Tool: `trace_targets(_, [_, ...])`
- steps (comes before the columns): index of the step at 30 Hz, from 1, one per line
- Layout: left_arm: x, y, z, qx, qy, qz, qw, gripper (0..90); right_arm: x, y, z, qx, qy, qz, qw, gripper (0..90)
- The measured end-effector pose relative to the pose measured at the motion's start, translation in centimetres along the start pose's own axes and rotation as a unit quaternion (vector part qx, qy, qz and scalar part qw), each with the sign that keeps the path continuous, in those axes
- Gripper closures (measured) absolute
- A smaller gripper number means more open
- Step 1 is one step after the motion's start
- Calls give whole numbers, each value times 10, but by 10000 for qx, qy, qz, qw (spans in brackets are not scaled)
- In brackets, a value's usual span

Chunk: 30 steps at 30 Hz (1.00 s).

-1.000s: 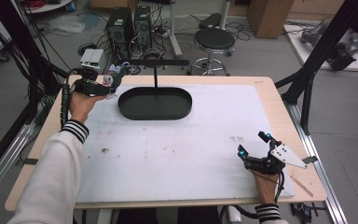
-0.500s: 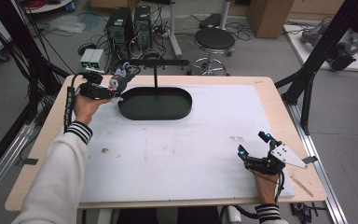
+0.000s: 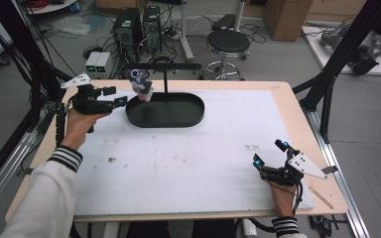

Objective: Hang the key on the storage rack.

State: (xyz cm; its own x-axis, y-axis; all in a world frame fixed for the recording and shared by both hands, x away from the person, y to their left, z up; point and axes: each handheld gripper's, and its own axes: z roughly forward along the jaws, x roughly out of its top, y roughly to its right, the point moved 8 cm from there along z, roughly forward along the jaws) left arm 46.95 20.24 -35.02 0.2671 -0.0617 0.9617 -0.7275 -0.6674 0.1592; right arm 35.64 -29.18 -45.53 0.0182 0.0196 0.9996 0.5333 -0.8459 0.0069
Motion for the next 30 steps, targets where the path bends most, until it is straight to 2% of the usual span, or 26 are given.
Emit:
trace_targets(1, [0, 4, -4, 24, 35, 33, 10000, 52, 0, 0, 0, -3, 0, -1, 10000, 26])
trace_targets(2, [-1, 11, -11, 13, 160, 125, 9998, 17, 0, 0, 0, -8, -2, -13, 10000, 25])
trace_targets(3, [-2, 18, -20, 42, 347, 277, 9990, 17, 0, 0, 0, -1, -4, -18, 10000, 26])
trace_targets(5, [-10, 30, -34, 37, 499, 346, 9981, 17, 0, 0, 0, -9, 1, -30, 10000, 26])
trace_targets(10, [-39, 54, -57, -17, 603, 488, 9970, 17, 0, 0, 0, -18, 6, -54, 10000, 26])
trace_targets(13, [-58, 64, -69, 33, 737, 586, 9955, 17, 0, 0, 0, -30, 5, -54, 10000, 26])
trace_targets(17, [-80, 71, -79, 191, 913, 680, 9933, 17, 0, -1, 0, -34, -13, -69, 10000, 26])
trace_targets(20, [-95, 74, -83, 249, 1086, 591, 9920, 17, 0, -1, 1, -38, -3, -108, 9999, 26])
trace_targets(22, [-106, 74, -83, 274, 1104, 498, 9923, 17, 0, -1, 1, -41, -2, -107, 9999, 26])
trace_targets(26, [-122, 72, -85, 381, 1087, 503, 9921, 17, 0, 0, 1, -48, 1, -122, 9999, 26])
trace_targets(30, [-132, 71, -87, 484, 1195, 586, 9899, 17, 0, 0, 0, -48, 2, -117, 9999, 26])
